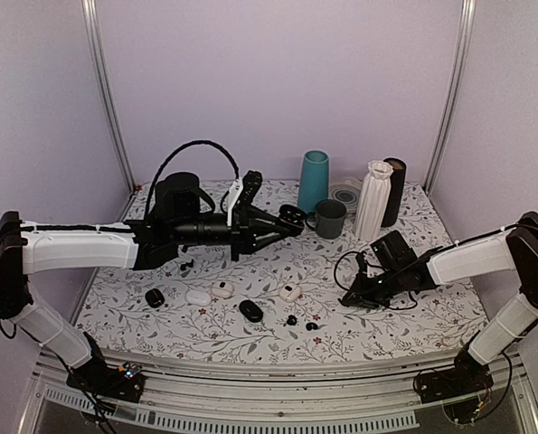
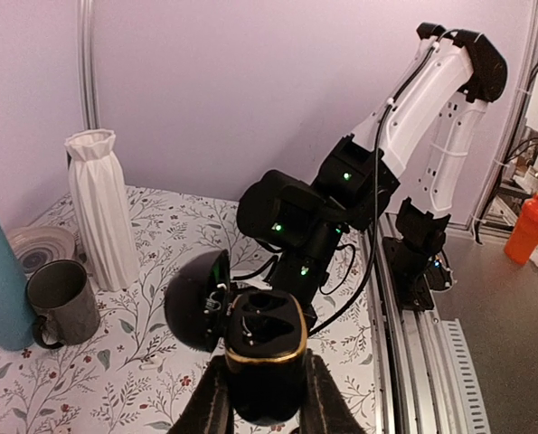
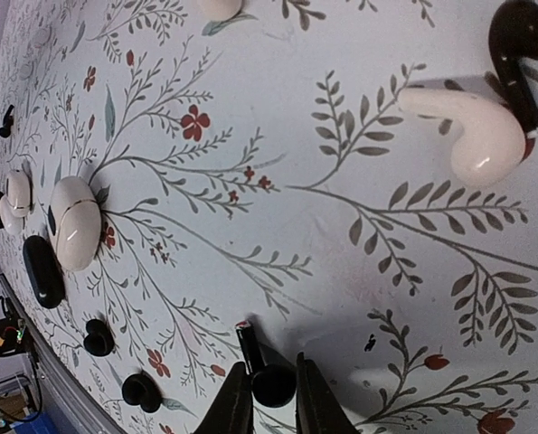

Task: Insert the wireless bluetooth earbuds into the charging case
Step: Adjust the left earbud at the center of the board, then pick up the left earbud from the center of the board.

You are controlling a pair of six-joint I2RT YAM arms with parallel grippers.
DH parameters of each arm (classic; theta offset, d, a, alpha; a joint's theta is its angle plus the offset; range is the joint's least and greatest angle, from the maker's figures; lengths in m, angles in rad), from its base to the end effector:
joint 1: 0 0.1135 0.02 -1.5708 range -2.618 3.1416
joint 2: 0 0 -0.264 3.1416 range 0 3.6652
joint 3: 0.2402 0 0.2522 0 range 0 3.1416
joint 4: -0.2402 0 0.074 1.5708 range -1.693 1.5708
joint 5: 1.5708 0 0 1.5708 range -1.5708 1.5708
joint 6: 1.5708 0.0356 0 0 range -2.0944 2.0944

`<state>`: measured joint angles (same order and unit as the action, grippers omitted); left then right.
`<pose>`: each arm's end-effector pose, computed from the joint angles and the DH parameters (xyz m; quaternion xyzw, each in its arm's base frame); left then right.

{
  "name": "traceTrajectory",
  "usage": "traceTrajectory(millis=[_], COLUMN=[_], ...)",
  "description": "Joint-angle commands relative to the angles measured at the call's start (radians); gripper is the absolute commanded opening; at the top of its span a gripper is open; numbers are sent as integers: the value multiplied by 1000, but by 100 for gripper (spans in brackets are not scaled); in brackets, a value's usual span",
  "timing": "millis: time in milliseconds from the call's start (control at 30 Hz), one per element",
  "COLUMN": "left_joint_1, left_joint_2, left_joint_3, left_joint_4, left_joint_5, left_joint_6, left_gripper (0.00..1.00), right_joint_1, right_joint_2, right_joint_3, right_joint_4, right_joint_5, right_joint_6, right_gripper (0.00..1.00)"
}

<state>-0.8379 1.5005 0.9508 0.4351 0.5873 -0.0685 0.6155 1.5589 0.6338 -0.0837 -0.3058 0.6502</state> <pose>0.2159 -0.2693 0.2882 0.4467 0.5900 -0.4731 0.4781 0.2140 0.1645 0.1266 -0.0257 0.9502 0.2801 0.1345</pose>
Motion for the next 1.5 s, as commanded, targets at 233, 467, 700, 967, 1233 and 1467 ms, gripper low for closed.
traceTrajectory(millis=[233, 467, 700, 967, 1233, 1467], left_joint_1=[-7, -9, -8, -8, -8, -8], left_joint_2=[-9, -3, -8, 1, -9, -21], left_joint_3=[15, 19, 17, 25, 16, 7], left_joint_4=[-10, -5, -6, 7, 8, 8], left_joint_5=[-15, -8, -8, 4, 1, -4], left_joint_6=[28, 24, 22, 17, 19, 22], left_gripper=[0, 0, 0, 0, 0, 0], right_joint_1=[6, 7, 26, 58, 60, 59], right_joint_2=[-126, -126, -207, -222, -209, -122], right_joint_3=[-68, -48, -91, -148, -181, -158], right_joint_4=[8, -35, -22, 78, 166, 182], right_joint_5=[196, 217, 188, 114, 110, 93], right_joint_6=[123, 118, 207, 311, 474, 585], right_gripper=[18, 18, 23, 25, 27, 28])
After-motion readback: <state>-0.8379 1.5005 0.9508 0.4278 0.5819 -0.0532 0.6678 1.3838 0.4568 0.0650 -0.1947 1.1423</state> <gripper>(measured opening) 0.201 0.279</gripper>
